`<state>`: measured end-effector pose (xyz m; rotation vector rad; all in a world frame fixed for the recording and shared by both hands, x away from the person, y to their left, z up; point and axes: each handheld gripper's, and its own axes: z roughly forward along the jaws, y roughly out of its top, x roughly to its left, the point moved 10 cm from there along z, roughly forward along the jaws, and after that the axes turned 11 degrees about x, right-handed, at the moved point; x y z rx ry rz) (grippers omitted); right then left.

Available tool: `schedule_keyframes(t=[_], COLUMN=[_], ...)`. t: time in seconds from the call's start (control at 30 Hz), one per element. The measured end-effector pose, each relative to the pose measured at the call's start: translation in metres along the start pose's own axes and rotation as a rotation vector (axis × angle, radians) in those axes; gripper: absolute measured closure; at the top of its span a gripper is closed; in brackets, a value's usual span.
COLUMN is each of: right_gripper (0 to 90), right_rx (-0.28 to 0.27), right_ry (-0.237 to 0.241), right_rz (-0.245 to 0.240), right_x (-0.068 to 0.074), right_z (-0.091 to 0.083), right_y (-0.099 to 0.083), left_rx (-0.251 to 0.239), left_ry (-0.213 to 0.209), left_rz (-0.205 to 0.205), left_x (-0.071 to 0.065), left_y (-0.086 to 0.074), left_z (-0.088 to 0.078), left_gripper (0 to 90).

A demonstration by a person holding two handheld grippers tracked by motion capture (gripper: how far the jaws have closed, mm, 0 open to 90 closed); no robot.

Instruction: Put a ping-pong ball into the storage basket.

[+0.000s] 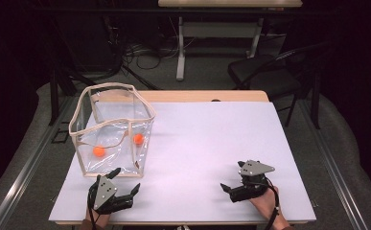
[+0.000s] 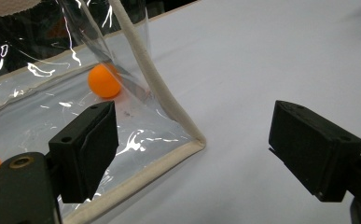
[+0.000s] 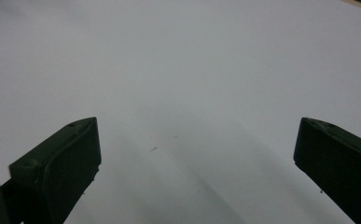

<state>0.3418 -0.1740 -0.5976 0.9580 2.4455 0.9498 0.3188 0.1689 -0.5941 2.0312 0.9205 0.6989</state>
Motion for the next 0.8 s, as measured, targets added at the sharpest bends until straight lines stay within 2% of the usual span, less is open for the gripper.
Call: schedule_keyframes(t=[0.13,0.27,0.4,0.5,0.67,0.73,0.8], right_gripper=[0.2,0.3,0.2,0.3,0.4,0.4,0.7], right_rx=[-0.034,-0.049,-0.055,-0.059,-0.062,-0.061,-0.050], right_ry=[-0.025,-0.040,-0.052,-0.071,-0.075,-0.080,-0.085], right_rz=[-0.011,0.002,0.011,-0.001,0.007,0.010,0.016], right_x=[-0.002,-0.004,-0.005,-0.004,-0.005,-0.007,-0.009], right_z=[-0.004,-0.010,-0.013,-0.017,-0.019,-0.017,-0.015], right_y=[-0.007,-0.015,-0.021,-0.024,-0.025,-0.025,-0.026], left_rx=[0.000,0.002,0.002,0.003,0.007,0.021,0.057], left_ry=[0.000,0.000,0.000,-0.001,0.003,0.007,0.017], left_rz=[0.002,-0.001,-0.003,-0.005,0.002,0.002,0.008], left_x=[0.000,0.000,0.001,0.001,0.001,0.002,0.004], left_y=[0.000,0.000,-0.001,-0.001,-0.001,-0.003,-0.006], left_z=[0.000,0.001,0.000,0.000,0.001,0.002,0.005], left_gripper=[15.9,15.9,15.9,15.9,15.9,15.9,15.9])
